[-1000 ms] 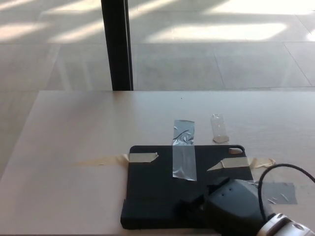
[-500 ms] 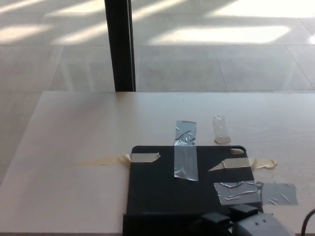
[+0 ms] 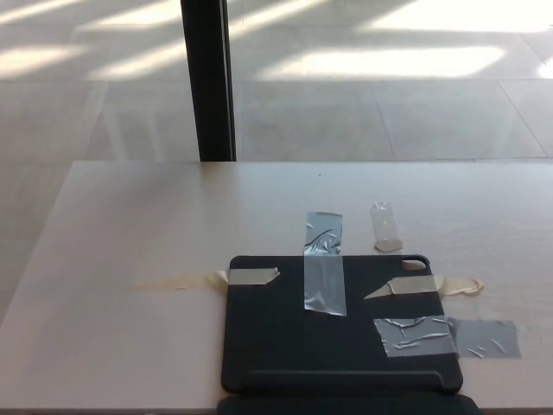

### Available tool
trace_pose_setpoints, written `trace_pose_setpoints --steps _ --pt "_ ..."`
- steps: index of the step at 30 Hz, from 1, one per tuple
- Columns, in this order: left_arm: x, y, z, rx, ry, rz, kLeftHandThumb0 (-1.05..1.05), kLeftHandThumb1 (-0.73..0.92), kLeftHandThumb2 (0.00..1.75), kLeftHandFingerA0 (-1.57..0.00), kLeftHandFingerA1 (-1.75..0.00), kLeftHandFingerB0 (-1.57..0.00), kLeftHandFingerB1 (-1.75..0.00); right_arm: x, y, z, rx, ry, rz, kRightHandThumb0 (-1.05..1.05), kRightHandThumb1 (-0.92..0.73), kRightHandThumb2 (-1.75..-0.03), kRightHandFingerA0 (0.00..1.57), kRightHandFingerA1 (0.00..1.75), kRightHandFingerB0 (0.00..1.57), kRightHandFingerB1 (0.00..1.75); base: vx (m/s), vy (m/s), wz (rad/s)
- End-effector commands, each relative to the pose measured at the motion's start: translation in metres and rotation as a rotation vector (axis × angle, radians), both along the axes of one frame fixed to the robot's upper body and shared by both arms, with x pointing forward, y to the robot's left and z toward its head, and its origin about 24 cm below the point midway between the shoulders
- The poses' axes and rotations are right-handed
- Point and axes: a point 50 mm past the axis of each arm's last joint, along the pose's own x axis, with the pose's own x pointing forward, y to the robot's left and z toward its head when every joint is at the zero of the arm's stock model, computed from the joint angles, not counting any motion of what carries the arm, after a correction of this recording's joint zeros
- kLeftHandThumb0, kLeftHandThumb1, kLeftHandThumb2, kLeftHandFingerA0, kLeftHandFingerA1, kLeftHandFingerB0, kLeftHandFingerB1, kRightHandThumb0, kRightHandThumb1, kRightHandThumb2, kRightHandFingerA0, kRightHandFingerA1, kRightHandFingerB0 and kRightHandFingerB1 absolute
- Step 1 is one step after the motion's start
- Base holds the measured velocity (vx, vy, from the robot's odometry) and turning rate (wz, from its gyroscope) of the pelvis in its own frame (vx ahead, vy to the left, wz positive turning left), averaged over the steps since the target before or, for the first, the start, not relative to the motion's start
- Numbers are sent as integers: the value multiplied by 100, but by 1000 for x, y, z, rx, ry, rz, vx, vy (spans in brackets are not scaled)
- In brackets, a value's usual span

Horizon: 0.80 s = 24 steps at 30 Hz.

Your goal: The robot uses its right hand to open a folded tablet cover kept in the middle of the desk

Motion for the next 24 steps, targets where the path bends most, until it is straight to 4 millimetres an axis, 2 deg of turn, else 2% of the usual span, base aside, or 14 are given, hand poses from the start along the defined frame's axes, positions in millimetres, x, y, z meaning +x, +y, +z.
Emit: trace_pose_setpoints --steps 1,7,8,9,11,12,13,14,16,18,19,20,21,24 --pt "-2 9 9 7 -10 36 -80 87 66 -79 -77 -55 -67 -7 -9 -14 119 183 -91 -91 -82 -119 67 64 34 51 0 0 0" --pt "-2 9 9 8 -6 31 -80 88 66 -80 -79 -54 -67 -5 -12 -16 128 208 -112 -91 -81 -118 66 66 31 50 0 0 0" --pt "-3 9 9 4 -10 35 -80 88 66 -80 -79 -54 -67 -3 -12 -14 131 206 -106 -89 -92 -77 71 59 35 37 0 0 0" --pt "-3 9 9 5 -8 33 -80 88 66 -79 -78 -54 -67 0 -11 -9 142 177 -86 -88 -79 -118 68 70 30 50 0 0 0" --pt "-3 9 9 6 -6 32 -79 88 66 -79 -78 -54 -67 5 -10 0 144 158 -65 -89 -80 -118 67 70 32 50 0 0 0" --pt "-4 9 9 4 -10 33 -80 88 66 -77 -77 -53 -67 11 -7 19 142 102 -40 -79 -79 -115 64 68 32 50 0 0 0" --pt "-4 9 9 4 -8 33 -80 88 66 -76 -76 -52 -66 16 -6 27 148 71 -17 -83 -81 -117 64 67 34 51 0 0 0" --pt "-4 9 9 4 -4 32 -79 88 66 -76 -76 -53 -66 21 -5 36 163 33 4 -85 -92 -75 67 57 40 39 0 0 0" --pt "-5 9 8 5 8 34 -78 88 65 -77 -76 -54 -66 32 1 58 214 -44 42 -87 -92 -72 67 64 43 41 0 0 0" --pt "-5 9 8 4 7 35 -79 88 66 -77 -77 -54 -66 37 3 67 216 -83 66 -88 -92 -73 63 64 46 43 0 0 0" --pt "-4 9 8 -4 0 43 -79 87 66 -76 -77 -54 -66 40 5 75 217 -93 70 -83 -75 -116 60 67 35 52 0 0 0" --pt "-4 9 8 -3 0 43 -79 87 66 -76 -77 -54 -66 40 5 76 217 -91 70 -83 -75 -116 60 67 35 52 0 0 0" --pt "-4 9 8 -4 0 43 -80 87 66 -79 -78 -54 -67 43 6 82 209 -111 77 -88 -92 -74 67 58 41 40 0 0 0" --pt "-3 9 8 5 2 33 -80 89 66 -80 -78 -55 -68 52 11 96 209 -195 100 -83 -92 -70 69 60 45 41 0 0 0"
